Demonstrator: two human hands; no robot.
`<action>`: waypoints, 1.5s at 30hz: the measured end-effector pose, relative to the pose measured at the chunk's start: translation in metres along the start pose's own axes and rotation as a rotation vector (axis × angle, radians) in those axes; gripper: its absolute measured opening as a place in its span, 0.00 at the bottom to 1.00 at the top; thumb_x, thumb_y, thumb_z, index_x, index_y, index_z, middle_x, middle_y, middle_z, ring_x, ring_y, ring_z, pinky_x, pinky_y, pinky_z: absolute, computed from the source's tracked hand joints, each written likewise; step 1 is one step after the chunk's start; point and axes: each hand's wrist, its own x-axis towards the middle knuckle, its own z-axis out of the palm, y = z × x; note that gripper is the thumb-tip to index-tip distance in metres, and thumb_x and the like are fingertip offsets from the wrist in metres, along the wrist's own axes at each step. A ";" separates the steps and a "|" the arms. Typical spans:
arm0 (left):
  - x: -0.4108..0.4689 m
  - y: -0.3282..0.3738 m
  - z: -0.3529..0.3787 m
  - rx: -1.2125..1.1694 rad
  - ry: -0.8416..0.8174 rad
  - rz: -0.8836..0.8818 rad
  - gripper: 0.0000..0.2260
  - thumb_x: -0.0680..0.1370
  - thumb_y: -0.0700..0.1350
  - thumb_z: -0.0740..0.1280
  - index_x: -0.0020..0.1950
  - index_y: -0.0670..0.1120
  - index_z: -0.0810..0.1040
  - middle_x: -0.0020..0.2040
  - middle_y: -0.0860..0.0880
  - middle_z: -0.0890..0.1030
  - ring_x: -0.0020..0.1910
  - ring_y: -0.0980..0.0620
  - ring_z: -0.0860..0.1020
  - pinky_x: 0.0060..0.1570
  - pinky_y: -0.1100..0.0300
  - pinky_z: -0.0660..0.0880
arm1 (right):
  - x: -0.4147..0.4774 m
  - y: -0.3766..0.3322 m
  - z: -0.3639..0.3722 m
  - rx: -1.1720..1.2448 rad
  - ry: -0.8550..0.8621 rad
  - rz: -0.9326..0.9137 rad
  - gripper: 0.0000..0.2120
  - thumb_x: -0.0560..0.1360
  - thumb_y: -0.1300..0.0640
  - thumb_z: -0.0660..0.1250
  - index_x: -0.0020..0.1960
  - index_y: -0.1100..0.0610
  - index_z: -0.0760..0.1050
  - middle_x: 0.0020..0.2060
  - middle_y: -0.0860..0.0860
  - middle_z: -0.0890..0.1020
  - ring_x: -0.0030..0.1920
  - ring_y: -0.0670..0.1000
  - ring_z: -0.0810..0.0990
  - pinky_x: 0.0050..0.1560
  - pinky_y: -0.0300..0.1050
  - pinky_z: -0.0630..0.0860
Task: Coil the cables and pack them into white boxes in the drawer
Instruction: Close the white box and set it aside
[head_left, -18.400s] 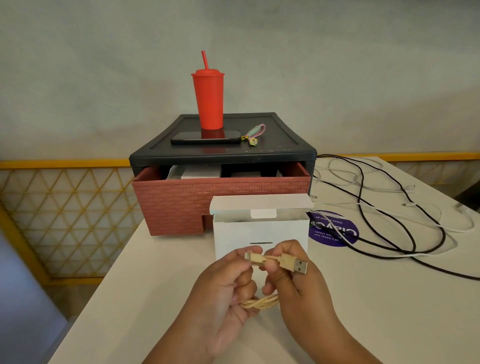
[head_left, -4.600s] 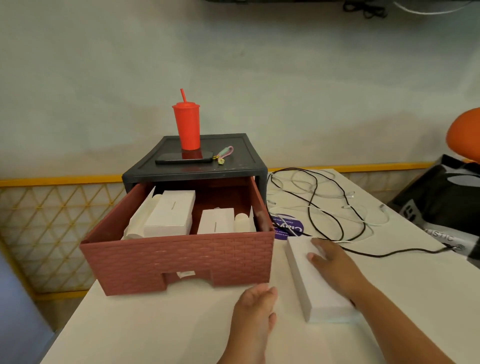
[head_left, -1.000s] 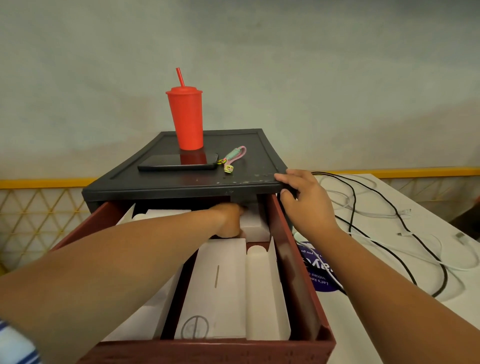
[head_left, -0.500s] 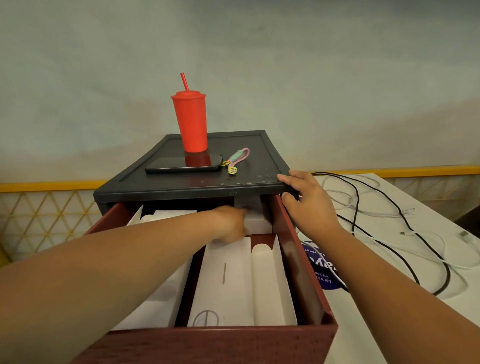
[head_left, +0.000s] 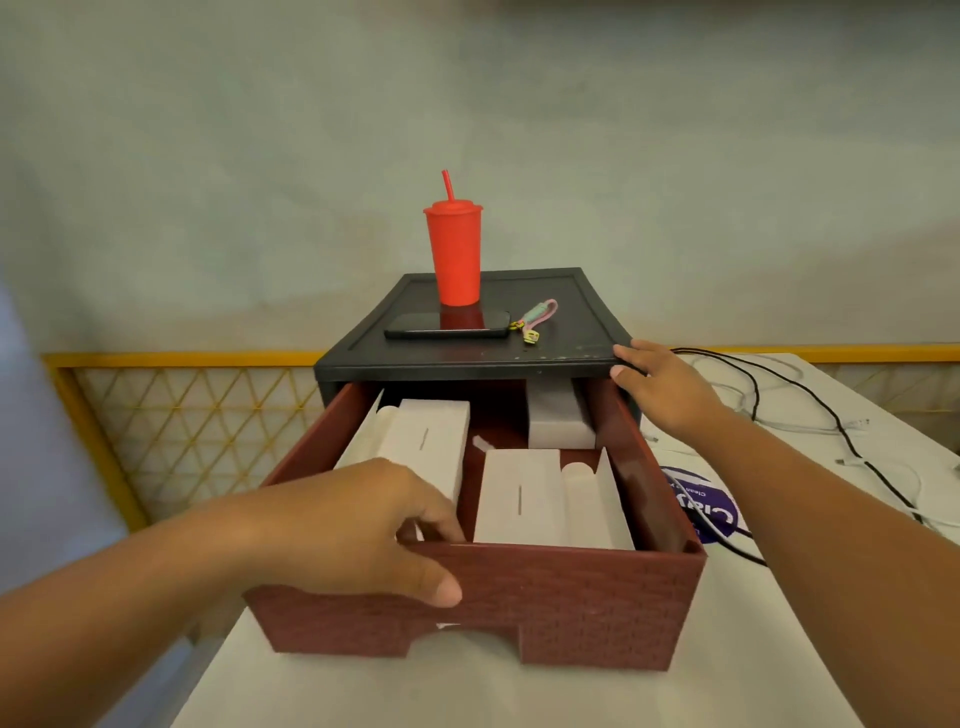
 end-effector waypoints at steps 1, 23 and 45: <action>-0.002 -0.004 0.003 0.033 0.021 0.003 0.07 0.72 0.56 0.70 0.49 0.58 0.79 0.45 0.62 0.81 0.44 0.65 0.78 0.47 0.65 0.76 | 0.000 -0.001 -0.001 -0.003 -0.004 0.005 0.20 0.80 0.52 0.57 0.71 0.53 0.65 0.74 0.51 0.61 0.73 0.52 0.60 0.71 0.46 0.55; 0.120 -0.035 -0.015 0.305 0.474 -0.213 0.04 0.78 0.45 0.64 0.44 0.49 0.77 0.43 0.48 0.79 0.43 0.47 0.76 0.43 0.58 0.70 | 0.000 0.009 0.002 0.076 0.051 0.006 0.19 0.81 0.51 0.52 0.69 0.52 0.68 0.72 0.50 0.64 0.71 0.50 0.62 0.69 0.45 0.56; 0.136 -0.034 -0.005 0.311 0.557 -0.307 0.14 0.81 0.47 0.59 0.66 0.49 0.71 0.60 0.48 0.77 0.58 0.49 0.76 0.58 0.55 0.72 | -0.046 0.105 0.024 -0.232 -0.210 0.455 0.17 0.76 0.52 0.63 0.64 0.54 0.71 0.61 0.53 0.76 0.57 0.53 0.75 0.46 0.40 0.68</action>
